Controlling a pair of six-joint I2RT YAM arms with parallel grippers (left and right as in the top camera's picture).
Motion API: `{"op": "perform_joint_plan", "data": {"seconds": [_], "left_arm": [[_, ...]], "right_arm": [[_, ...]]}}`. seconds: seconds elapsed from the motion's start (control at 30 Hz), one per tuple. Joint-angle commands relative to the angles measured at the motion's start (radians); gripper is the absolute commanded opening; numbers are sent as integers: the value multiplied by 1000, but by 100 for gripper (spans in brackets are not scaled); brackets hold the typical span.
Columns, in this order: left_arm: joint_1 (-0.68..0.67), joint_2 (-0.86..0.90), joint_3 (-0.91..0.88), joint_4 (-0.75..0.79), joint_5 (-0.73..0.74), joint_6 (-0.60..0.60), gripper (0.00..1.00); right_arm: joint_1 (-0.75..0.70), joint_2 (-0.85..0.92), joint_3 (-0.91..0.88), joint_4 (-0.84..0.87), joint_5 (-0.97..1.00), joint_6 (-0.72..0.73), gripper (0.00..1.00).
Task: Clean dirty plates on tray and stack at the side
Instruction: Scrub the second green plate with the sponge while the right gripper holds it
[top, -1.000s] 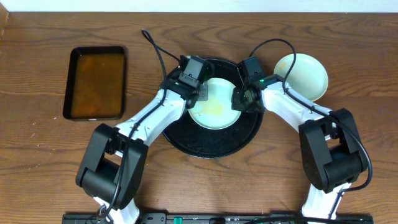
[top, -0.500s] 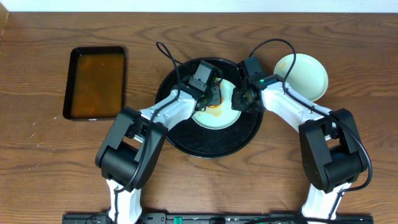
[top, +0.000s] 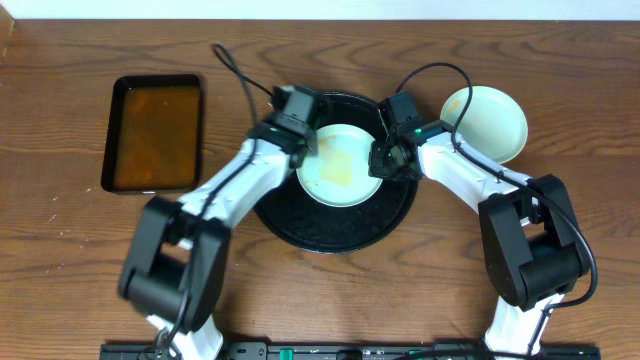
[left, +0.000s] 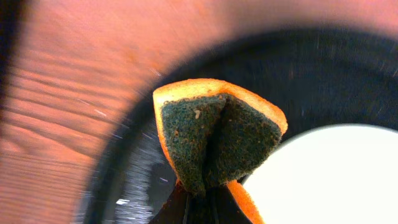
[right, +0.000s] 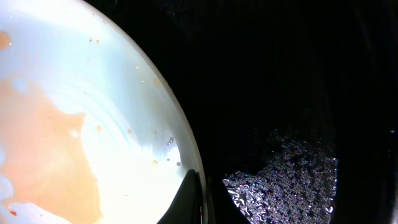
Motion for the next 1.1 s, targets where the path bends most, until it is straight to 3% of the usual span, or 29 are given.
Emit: {"op": "perform_joint_plan", "data": {"seconds": [0.0, 0.07, 0.17, 0.33, 0.5, 0.67, 0.8, 0.9, 1.07], "left_arm": [[5, -95, -3, 5, 68, 11, 8], [4, -84, -8, 32, 234, -61, 7], [-8, -35, -16, 79, 333, -157, 8], [-58, 102, -16, 177, 439, -230, 8], [-86, 189, -16, 177, 439, -231, 8], [-63, 196, -17, 156, 332, -68, 8], [-18, 195, -17, 97, 67, 84, 8], [7, 177, -16, 70, -17, 126, 8], [19, 58, -15, 34, -12, 129, 8]], "right_arm": [[1, 34, -20, -20, 49, -10, 1], [0, 33, -20, -14, 49, -10, 1], [0, 34, -20, -10, 49, -10, 1], [1, 33, -20, -11, 49, -10, 1], [1, 34, -21, -14, 49, -10, 1], [1, 34, -21, -15, 49, -10, 1], [1, 34, -24, -15, 49, -10, 1], [0, 34, -24, -15, 49, -10, 1], [0, 34, -25, -14, 49, -10, 1]]}}
